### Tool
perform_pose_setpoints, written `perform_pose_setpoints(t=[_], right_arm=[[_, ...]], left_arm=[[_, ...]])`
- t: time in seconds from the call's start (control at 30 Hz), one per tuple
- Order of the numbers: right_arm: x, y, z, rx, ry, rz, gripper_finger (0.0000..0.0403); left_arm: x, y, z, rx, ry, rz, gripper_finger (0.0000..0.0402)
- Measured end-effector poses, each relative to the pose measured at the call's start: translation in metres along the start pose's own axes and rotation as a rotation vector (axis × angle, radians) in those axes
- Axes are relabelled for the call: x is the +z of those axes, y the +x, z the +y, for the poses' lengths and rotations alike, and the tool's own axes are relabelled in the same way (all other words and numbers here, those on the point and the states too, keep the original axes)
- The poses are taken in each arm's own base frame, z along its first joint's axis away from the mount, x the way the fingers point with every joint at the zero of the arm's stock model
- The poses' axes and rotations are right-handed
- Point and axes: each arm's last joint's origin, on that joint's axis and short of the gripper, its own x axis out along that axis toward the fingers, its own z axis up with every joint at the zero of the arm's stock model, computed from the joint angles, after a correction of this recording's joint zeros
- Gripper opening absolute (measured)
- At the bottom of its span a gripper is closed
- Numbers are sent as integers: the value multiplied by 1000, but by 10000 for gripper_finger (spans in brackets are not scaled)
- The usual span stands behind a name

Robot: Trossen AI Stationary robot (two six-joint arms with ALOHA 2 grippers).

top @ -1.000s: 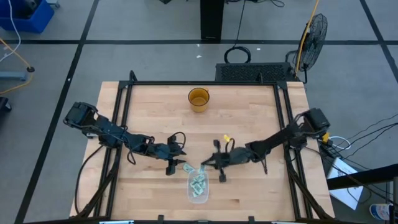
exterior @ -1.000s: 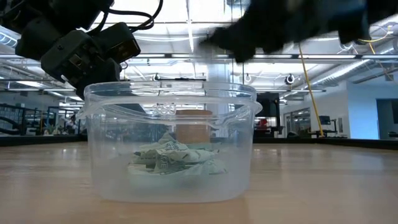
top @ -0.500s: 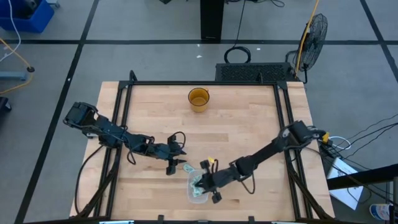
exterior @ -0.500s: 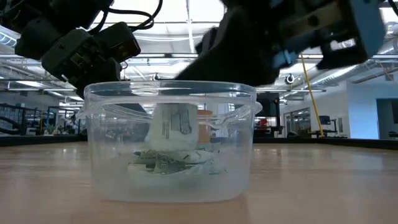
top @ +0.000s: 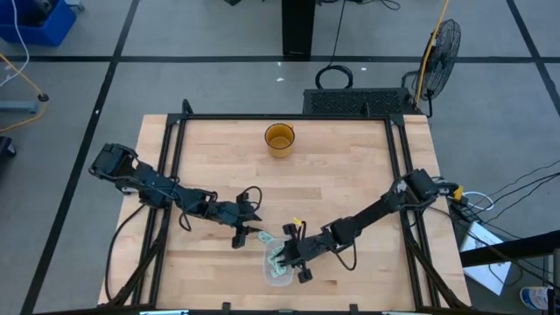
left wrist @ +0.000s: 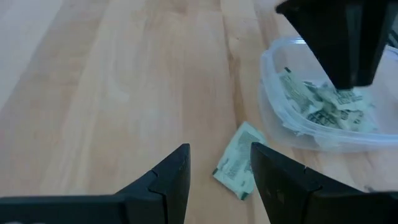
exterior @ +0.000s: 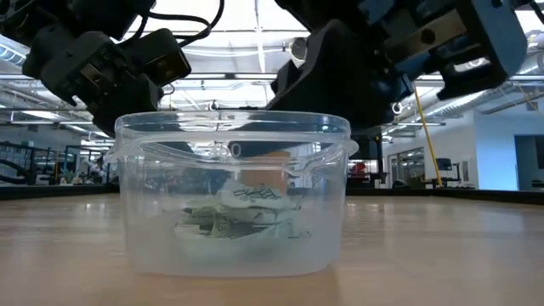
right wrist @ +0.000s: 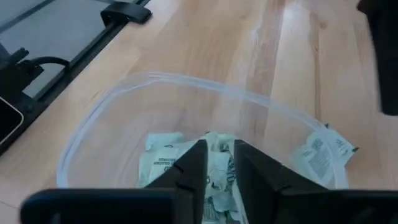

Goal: Pick and place Stevia / Truvia into bins
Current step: Put the green stevia packet into the transparent container

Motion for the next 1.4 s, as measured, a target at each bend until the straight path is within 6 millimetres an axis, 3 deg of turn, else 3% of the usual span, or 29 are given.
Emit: perform_pose_setpoints(t=[0.2,0.43,0.73,0.87,1.07,1.23,1.4], right_arm=[[14,-11,-1,-1,-50,-50,110],[31,-27,-3,-2,-75,-101,111],[33,-30,-5,-8,-78,-92,111],[30,-30,-5,-10,-81,-66,110],[29,-30,-5,-9,-83,-53,110],[27,-30,-5,-9,-85,-33,111],[22,-32,-5,-6,-61,25,109]], left_arm=[[-7,6,-2,-1,13,32,175],[-22,23,4,60,5,79,175],[-30,38,4,44,-13,43,173],[-32,40,4,53,0,55,134],[-33,40,4,37,28,62,14],[-27,33,-1,-5,28,44,4],[-4,0,-10,3,-24,1,3]])
